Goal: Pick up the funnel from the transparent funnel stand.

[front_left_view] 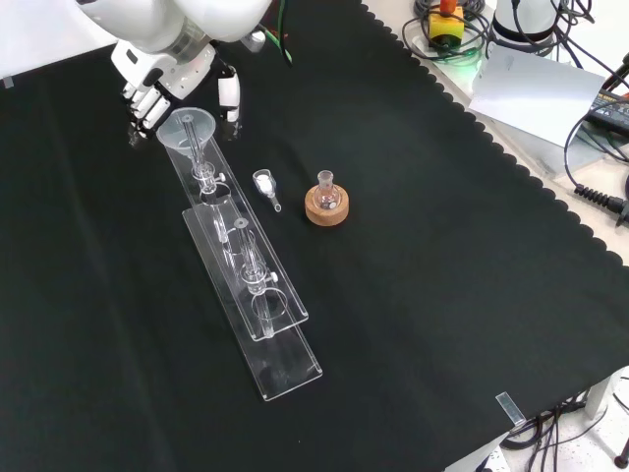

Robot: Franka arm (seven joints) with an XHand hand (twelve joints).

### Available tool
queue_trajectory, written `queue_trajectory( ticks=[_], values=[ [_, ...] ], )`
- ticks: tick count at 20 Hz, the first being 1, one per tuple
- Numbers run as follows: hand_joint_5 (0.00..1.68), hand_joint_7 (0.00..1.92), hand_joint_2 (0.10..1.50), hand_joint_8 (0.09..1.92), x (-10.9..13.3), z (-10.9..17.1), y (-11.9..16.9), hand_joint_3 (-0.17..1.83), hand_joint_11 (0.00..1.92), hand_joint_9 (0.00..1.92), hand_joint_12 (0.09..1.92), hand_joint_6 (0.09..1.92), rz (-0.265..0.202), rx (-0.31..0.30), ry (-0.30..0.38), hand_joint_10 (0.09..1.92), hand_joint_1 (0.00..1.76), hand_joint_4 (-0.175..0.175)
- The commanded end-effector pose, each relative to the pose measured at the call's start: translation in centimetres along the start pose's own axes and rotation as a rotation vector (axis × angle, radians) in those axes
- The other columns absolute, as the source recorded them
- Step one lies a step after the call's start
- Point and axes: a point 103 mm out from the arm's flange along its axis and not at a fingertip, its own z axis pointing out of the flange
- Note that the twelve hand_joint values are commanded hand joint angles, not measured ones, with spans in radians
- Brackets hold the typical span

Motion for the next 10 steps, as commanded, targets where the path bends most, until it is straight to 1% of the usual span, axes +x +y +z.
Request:
queue_trajectory(
  ticks=[1, 7, 10],
  values=[
    [0.07, 0.00, 0.82, 0.60, -0.08, 0.01, 0.24, 0.07, 0.12, 0.20, 1.48, 0.09, -0.002, -0.007, -0.015, 0.83, 0.58, -0.017],
    [0.08, 0.01, 0.83, 0.64, -0.18, 0.16, 0.59, 0.08, 0.14, 0.23, 1.46, 0.09, 0.003, -0.005, -0.023, 0.81, 0.59, -0.016],
    [0.11, 0.03, 0.82, 0.66, -0.19, 0.23, 0.61, 0.10, 0.17, 0.31, 1.44, 0.09, 0.001, -0.006, -0.025, 0.76, 0.59, -0.017]
  ],
)
